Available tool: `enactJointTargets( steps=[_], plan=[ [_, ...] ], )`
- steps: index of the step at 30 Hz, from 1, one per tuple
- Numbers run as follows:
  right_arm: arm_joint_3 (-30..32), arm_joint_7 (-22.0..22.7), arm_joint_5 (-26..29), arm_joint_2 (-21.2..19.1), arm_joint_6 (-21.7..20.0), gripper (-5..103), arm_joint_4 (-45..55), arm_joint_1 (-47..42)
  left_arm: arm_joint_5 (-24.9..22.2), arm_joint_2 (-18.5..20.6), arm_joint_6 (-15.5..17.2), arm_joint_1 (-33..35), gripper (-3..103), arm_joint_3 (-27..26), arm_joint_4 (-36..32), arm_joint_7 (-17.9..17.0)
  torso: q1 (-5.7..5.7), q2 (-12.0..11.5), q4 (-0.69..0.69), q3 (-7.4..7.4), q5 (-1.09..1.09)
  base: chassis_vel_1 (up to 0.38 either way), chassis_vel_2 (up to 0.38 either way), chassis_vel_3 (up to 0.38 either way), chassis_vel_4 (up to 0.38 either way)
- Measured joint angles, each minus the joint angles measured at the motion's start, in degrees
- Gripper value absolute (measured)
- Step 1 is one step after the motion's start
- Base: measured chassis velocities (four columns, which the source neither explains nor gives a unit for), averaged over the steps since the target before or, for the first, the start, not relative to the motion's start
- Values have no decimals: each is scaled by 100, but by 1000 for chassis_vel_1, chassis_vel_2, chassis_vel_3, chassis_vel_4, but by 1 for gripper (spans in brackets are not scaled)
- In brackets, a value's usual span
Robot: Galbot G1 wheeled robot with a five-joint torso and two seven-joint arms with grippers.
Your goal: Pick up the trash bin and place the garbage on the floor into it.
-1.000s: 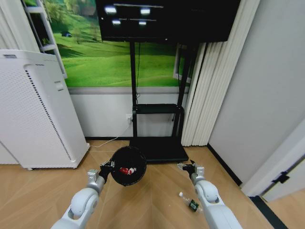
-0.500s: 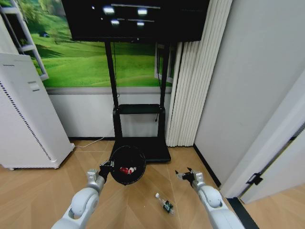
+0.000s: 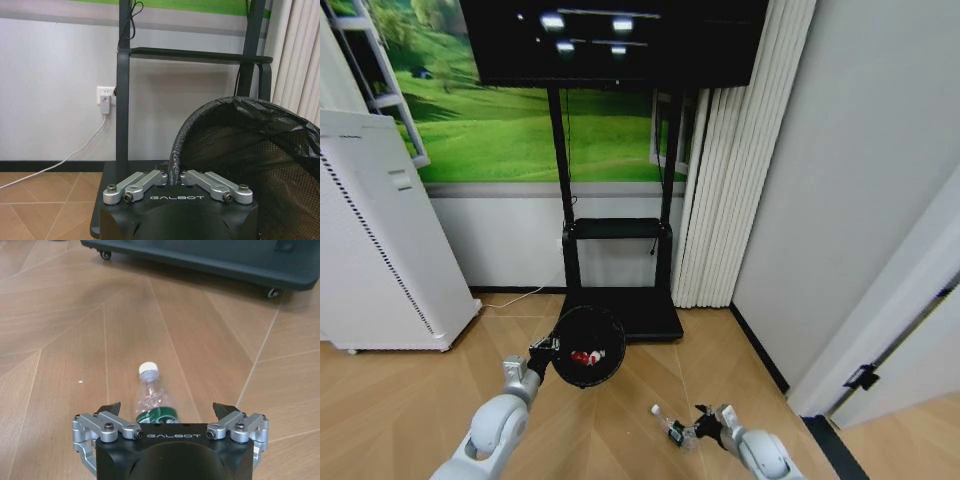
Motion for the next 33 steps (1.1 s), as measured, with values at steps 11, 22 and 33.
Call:
enactJointTargets(
  steps=[11,22,33],
  plan=[
    [10,290,-311,299,101,100,-464,74,-5,7,-47,-19,4,-64,-7,75,0,0,0,0,0,0,0,0,0],
    [15,296,-472,390,103,100,-509,7,-41,91,-58,-49,4,-127,-64,115,0,0,0,0,0,0,0,0,0],
    [-2,551,-522,492,247,73,-778,25,-81,110,-55,-120,4,-91,-43,118,0,0,0,1,0,0,0,0,0]
  ],
)
